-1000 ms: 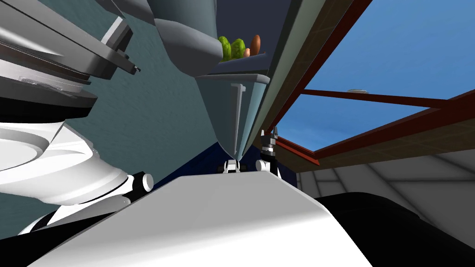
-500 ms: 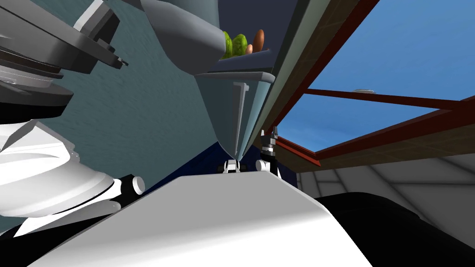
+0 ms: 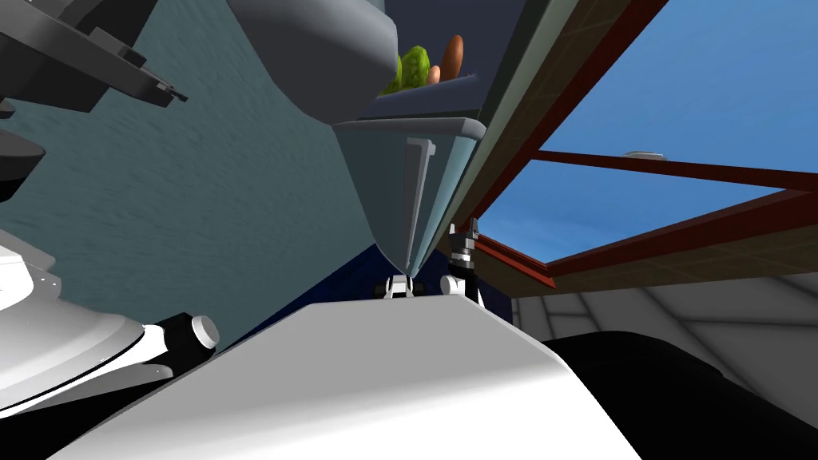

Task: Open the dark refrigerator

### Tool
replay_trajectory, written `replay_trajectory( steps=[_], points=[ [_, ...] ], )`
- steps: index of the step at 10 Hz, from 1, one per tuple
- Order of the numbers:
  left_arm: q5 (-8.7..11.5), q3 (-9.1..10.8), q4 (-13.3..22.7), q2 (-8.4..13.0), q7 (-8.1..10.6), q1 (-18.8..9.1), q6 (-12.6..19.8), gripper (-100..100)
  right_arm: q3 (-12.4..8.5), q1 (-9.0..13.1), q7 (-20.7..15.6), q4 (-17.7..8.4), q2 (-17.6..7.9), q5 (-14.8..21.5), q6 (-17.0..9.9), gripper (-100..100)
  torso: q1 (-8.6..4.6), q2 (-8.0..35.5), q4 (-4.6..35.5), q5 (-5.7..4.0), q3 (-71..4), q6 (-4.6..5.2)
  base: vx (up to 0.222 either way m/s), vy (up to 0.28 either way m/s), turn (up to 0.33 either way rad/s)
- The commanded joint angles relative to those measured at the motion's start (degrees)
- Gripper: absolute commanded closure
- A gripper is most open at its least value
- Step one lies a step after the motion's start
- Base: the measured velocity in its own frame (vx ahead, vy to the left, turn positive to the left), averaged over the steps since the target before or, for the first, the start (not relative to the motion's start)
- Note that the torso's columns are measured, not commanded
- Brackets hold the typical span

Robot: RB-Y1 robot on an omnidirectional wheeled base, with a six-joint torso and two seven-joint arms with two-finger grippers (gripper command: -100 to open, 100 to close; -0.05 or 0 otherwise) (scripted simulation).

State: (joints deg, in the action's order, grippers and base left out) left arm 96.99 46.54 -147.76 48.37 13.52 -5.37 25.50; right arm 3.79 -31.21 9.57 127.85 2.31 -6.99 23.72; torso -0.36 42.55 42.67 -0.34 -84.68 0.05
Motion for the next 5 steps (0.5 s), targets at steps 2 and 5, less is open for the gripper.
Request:
replay_trajectory(
  steps=[2,5],
  points=[
    [3.43,-0.31,-0.17,-0.49,-0.86,-0.40,0.65,100,0.00,0.00,0.00,0.00,0.00,0.00,0.00,0,0.03,0.09,0.02,0.02,0.09,-0.02,-0.008,0.065,-0.046],
    [6.12,-0.34,-0.60,-1.12,-1.40,-1.62,1.10,100,-0.03,0.00,0.00,-0.01,-0.03,0.00,0.00,0,0.92,0.13,0.03,0.48,0.16,-0.19,-0.015,0.296,-0.116]
  ],
)
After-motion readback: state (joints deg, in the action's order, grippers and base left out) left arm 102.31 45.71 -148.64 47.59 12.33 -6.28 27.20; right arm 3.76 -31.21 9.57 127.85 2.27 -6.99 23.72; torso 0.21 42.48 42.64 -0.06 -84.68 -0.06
